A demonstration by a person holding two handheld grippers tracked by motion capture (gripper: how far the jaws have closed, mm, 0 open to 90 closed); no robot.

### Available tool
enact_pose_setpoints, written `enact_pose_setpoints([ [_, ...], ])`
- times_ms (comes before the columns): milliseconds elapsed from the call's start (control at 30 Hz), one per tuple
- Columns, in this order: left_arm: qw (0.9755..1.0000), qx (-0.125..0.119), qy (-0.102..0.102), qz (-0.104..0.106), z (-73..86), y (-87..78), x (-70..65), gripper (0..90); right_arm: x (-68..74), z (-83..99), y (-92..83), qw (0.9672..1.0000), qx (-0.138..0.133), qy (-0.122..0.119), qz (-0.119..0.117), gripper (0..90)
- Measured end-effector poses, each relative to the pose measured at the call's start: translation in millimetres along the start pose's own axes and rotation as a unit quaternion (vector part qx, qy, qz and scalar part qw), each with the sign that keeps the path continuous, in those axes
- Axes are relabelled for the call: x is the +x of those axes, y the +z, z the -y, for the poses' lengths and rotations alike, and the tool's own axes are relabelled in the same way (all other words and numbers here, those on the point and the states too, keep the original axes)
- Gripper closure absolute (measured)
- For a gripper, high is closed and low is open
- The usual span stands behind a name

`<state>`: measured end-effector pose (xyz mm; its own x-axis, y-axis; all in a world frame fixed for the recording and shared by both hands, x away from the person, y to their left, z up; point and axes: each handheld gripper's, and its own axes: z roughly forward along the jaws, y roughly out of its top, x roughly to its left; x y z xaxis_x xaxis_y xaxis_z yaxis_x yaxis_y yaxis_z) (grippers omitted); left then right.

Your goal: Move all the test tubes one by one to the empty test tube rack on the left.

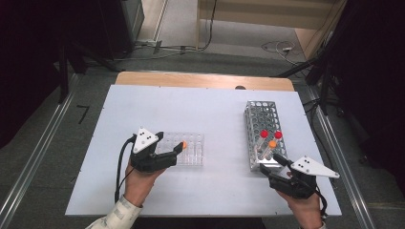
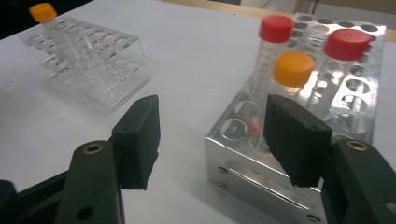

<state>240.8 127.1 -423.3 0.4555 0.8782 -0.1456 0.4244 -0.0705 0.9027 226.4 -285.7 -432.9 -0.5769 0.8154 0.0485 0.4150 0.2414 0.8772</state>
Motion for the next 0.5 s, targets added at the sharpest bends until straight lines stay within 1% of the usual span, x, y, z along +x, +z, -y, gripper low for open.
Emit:
enact_pose_setpoints([
  [200,1.0000,0.000,-0.002,-0.003,0.3,0.2,1.5,23.8,-9.8,2.1,3.6,0.9997,0.000,0.009,0.021,35.1],
  [500,1.0000,-0.001,-0.002,-0.003,0.0,-0.2,0.6,23.3,-18.8,3.6,8.9,0.9990,-0.004,0.020,0.039,36.8],
])
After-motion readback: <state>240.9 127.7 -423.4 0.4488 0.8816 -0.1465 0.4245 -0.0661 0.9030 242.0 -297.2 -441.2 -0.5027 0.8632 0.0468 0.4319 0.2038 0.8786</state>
